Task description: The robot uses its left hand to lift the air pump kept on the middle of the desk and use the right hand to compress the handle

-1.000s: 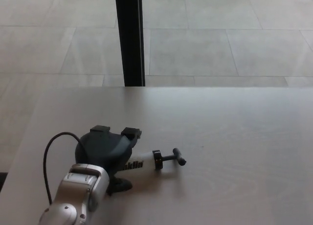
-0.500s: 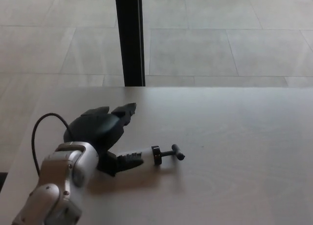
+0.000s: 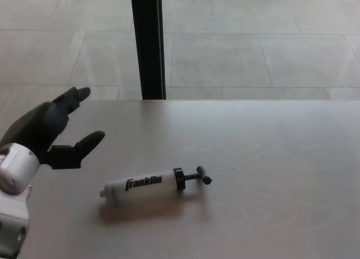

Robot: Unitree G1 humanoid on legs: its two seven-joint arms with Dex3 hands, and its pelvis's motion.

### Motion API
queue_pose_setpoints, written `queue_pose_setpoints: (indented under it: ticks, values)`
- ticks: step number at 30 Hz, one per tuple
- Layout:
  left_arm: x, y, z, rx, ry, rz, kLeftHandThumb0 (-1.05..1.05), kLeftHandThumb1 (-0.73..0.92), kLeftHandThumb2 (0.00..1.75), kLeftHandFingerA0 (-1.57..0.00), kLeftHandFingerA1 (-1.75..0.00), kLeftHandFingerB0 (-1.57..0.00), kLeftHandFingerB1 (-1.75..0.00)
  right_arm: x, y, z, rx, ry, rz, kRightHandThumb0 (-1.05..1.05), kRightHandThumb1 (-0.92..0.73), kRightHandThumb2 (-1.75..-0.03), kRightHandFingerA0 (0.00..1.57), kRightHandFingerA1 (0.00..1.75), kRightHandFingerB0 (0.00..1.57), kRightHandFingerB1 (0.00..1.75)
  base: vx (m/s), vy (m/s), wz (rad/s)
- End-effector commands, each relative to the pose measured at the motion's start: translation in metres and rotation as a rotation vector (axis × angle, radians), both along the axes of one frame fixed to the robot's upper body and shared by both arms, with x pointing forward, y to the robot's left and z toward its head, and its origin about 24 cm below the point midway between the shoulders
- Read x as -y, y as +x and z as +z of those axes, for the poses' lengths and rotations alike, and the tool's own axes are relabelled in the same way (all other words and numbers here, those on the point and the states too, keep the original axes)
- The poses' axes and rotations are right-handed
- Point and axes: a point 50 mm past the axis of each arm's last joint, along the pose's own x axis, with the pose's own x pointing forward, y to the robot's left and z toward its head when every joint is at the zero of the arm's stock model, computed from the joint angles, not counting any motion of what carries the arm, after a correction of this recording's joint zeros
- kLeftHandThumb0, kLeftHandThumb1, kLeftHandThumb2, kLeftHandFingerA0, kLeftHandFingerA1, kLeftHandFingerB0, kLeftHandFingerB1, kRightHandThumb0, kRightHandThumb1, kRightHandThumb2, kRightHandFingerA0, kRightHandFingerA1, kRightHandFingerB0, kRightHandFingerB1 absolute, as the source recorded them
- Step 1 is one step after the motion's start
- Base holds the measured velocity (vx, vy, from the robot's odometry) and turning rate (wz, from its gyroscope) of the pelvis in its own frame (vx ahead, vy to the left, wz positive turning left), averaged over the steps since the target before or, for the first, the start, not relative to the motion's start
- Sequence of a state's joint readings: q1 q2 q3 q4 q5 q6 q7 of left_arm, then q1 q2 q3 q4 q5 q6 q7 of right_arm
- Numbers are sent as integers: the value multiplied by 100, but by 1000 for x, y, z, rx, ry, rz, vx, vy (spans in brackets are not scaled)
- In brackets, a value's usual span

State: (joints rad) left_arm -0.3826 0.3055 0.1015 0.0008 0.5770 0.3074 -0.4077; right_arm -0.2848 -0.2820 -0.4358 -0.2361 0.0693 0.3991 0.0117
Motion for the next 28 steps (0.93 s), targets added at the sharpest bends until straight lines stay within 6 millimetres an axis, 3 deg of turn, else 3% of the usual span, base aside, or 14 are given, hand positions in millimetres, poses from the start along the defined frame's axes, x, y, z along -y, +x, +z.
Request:
queue_pose_setpoints:
  ticks: [1,2,4,5,6,7,13,14,19,21,22,24,25,28]
  values:
    - [-202,-155,12,469,-933,451,-81,73,109,-2,-41,-10,-34,93,-66,-29,-88,71,-234,-85,-92,-81,5,45,13,33,0,0,0]
    - [-209,-165,7,473,-946,500,-78,74,109,-2,-43,-8,-33,98,-70,-30,-78,76,-262,-35,-55,-115,3,53,0,49,0,0,0]
    - [-225,-190,-9,485,-967,626,-74,72,107,-4,-48,-7,-36,113,-83,-33,-81,86,-353,-76,-92,-78,17,45,21,34,0,0,0]
    - [-232,-202,-17,483,-970,693,-77,90,70,-7,-43,-12,-27,120,-91,-34,-85,85,-394,-74,-92,-78,19,45,19,33,0,0,0]
    - [-236,-210,-23,494,-981,742,-75,91,67,-10,-43,-14,-30,125,-96,-35,-88,86,-423,-74,-92,-79,19,46,19,34,0,0,0]
    - [-240,-219,-30,516,-994,799,-36,53,112,-2,-53,0,-49,130,-101,-37,-89,97,-456,-76,-92,-77,20,49,19,34,0,0,0]
    - [-244,-268,-79,536,-1100,1008,-37,53,112,-2,-53,0,-50,160,-140,-53,-67,196,-625,-80,-92,-78,16,49,13,33,0,0,0]
    - [-242,-274,-89,521,-1098,1063,-75,89,67,-16,-50,-17,-36,163,-147,-56,-62,212,-657,-78,-92,-78,16,48,13,33,0,0,0]
    - [-229,-302,-133,491,-1180,1184,-76,84,64,-20,-50,-21,-38,175,-168,-75,-54,302,-772,-80,-92,-79,16,47,12,34,0,0,0]
    - [-223,-311,-153,451,-1206,1296,-77,81,64,-24,-49,-27,-39,180,-175,-85,-68,317,-781,-35,-55,-115,2,52,0,50,0,0,0]
    - [-220,-314,-159,404,-1200,1325,-77,81,65,-24,-48,-26,-37,182,-178,-89,-71,334,-801,-82,-92,-77,17,47,11,33,0,0,0]
    - [-215,-321,-171,333,-1197,1378,-79,79,65,-23,-49,-23,-38,185,-182,-98,-85,347,-826,-81,-92,-75,18,47,12,33,0,0,0]
    - [-211,-326,-178,294,-1202,1415,-77,81,64,-23,-50,-25,-39,187,-185,-102,-105,353,-851,-78,-78,-112,16,54,7,43,0,0,0]
    - [-210,-329,-180,285,-1205,1427,-77,81,64,-23,-50,-25,-39,188,-187,-104,-111,354,-859,-78,-78,-112,16,54,7,43,0,0,0]
